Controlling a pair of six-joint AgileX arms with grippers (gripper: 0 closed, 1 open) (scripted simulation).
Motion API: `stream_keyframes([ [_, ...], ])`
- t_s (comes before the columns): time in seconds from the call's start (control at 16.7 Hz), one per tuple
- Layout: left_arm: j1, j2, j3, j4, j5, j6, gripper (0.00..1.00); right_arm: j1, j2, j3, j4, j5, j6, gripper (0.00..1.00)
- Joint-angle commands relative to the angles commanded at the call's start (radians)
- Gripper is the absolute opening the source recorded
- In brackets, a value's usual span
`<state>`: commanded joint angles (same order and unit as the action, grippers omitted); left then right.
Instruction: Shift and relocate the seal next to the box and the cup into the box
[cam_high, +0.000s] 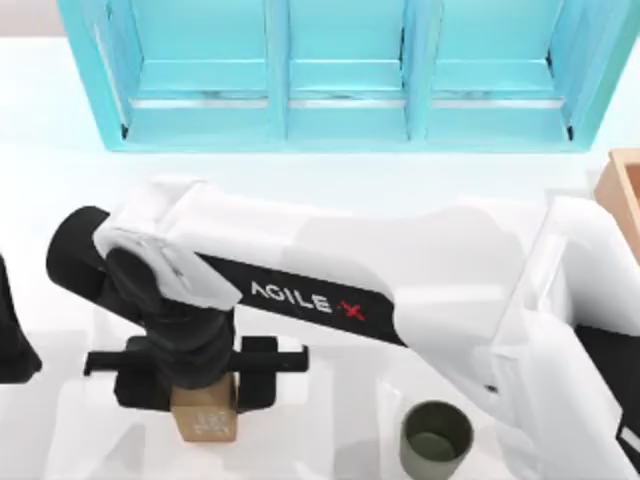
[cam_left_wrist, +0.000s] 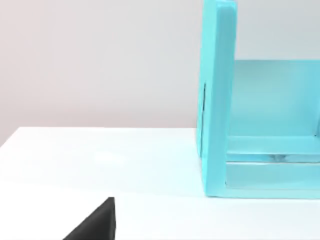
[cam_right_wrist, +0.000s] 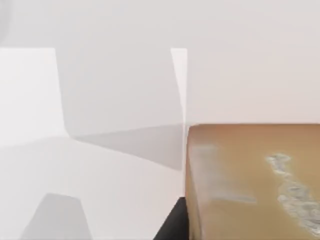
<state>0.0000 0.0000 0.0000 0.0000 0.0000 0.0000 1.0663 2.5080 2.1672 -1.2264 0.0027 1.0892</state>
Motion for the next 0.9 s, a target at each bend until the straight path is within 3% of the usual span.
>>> stream_keyframes([
  [0.48, 0.0, 0.0, 0.0, 0.0, 0.0, 0.0, 1.0, -0.017, -0.04, -0.039, -0.009, 0.0, -0.013, 0.0],
  [0.9, 0.0, 0.0, 0.0, 0.0, 0.0, 0.0, 1.0, -0.101, -0.382, -0.292, -0.076, -0.004, -0.1, 0.0],
])
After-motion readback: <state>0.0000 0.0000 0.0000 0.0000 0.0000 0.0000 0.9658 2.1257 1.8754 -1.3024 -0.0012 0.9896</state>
